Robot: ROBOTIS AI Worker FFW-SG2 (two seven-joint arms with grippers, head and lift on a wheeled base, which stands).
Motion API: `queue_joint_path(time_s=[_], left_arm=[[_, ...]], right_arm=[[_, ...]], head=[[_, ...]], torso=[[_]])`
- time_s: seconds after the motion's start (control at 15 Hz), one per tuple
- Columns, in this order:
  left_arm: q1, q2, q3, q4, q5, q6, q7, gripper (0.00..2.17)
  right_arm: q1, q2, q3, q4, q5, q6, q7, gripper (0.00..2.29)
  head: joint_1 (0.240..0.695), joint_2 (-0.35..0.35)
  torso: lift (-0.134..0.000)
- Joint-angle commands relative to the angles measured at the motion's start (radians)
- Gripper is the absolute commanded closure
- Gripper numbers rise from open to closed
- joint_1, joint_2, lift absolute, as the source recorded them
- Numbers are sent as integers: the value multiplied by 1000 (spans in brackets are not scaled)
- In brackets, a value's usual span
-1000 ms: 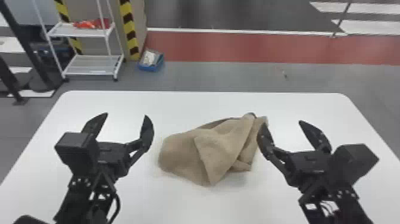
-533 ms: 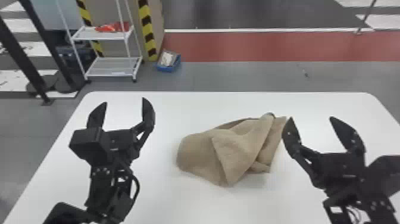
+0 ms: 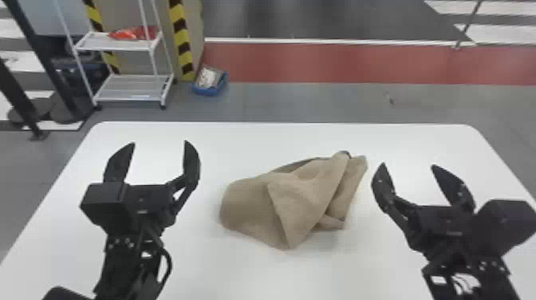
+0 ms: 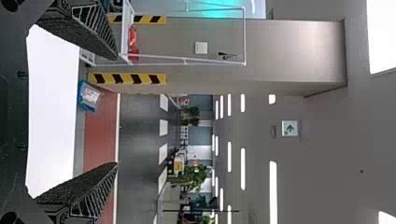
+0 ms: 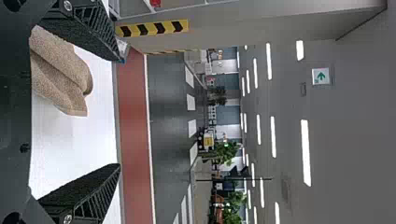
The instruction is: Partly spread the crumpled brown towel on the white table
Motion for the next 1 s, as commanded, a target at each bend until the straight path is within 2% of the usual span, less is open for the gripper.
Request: queue_joint_path(time_s=[0.0,0.2,0.33,0.6,0.93], left_arm=[[-5,-2,-17,0,-23,28,-2,87],[-8,1,-14,0,-23,55,-7,87],[-8,1,-6,0,-20,61,-13,87],[-8,2,7,0,-3,58,-21,87],[-3,2,15,-2,-12,55,-14,76]], right_arm=[[3,4,-8,-6,-1,3,0,73],[0,-5,-28,-5,8,-13,26,83],[-6,-5,-44,3,13,-10,86,90],[-7,-3,-45,4,15,-10,97,97],[-10,-5,-44,4,19,-10,98,134]], head=[[695,-22],[695,-41],[695,-45],[695,-35],[695,-24]], torso=[[-124],[-124],[-124],[-124],[-124]])
